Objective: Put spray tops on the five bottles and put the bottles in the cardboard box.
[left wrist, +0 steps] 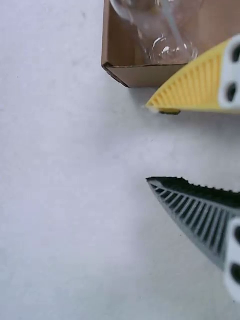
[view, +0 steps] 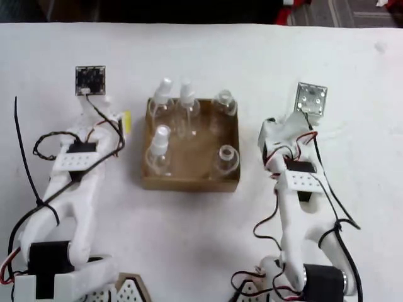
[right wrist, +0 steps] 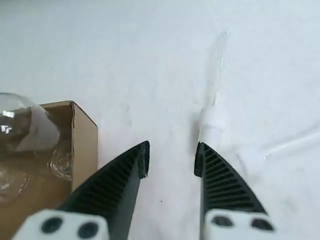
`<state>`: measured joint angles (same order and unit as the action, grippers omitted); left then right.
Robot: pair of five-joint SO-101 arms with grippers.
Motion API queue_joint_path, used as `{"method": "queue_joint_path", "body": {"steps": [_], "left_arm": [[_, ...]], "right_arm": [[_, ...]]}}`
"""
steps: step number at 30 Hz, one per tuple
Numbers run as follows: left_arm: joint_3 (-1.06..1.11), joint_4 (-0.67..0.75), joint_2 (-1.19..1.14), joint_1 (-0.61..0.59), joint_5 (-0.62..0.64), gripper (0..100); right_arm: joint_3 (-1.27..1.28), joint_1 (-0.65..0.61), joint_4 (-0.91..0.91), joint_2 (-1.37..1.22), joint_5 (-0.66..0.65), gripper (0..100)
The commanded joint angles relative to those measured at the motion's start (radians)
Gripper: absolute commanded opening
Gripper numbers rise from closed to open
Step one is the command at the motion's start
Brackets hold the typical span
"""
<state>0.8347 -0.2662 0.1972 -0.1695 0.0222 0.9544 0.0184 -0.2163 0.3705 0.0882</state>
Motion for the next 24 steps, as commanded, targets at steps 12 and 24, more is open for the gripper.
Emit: {"method": "queue_joint_path", "body": {"steps": [12, 24], "left_arm": [[-0.003, 0.02, 0.031, 0.004, -0.012, 20], [-0.003, 0.026, 0.027, 0.005, -0.012, 20]], "right_arm": [[-0.051, 0.061, 0.015, -0.01, 0.003, 12.9], [0.02, 0.097, 0.209, -0.012, -0.104, 13.1]]}}
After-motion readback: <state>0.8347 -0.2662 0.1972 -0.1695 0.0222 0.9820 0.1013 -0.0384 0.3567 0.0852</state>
